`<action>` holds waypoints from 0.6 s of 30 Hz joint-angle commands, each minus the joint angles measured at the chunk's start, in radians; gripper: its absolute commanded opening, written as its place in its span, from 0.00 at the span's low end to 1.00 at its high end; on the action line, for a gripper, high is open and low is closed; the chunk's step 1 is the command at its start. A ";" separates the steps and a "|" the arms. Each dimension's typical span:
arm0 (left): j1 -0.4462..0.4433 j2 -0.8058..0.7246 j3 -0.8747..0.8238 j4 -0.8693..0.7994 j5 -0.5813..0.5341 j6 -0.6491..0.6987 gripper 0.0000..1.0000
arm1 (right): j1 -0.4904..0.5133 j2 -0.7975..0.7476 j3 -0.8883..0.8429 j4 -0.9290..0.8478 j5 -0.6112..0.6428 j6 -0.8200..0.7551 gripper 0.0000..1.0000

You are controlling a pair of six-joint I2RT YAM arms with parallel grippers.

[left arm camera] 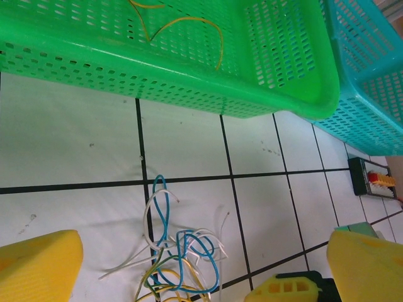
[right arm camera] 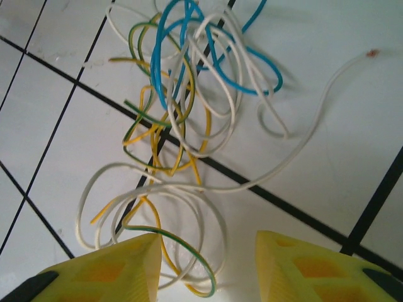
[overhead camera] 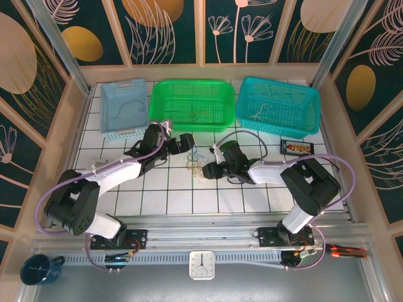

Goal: Untangle the cables

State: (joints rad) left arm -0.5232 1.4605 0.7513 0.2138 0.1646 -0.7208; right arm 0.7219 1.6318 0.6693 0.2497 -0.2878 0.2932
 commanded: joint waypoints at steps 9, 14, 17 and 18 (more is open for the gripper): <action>-0.003 -0.035 -0.044 0.063 0.013 -0.034 0.99 | 0.019 0.046 0.021 0.069 0.046 -0.015 0.40; -0.002 -0.032 -0.058 0.081 0.019 -0.045 0.99 | 0.034 0.075 0.037 0.079 0.036 -0.018 0.38; -0.003 -0.031 -0.062 0.091 0.027 -0.052 0.99 | 0.042 0.083 0.046 0.076 0.036 -0.020 0.34; -0.002 -0.031 -0.063 0.092 0.029 -0.054 0.99 | 0.042 0.082 0.047 0.073 0.035 -0.020 0.32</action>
State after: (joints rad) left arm -0.5232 1.4460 0.7036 0.2611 0.1757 -0.7555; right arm 0.7551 1.7008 0.6872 0.3008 -0.2554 0.2909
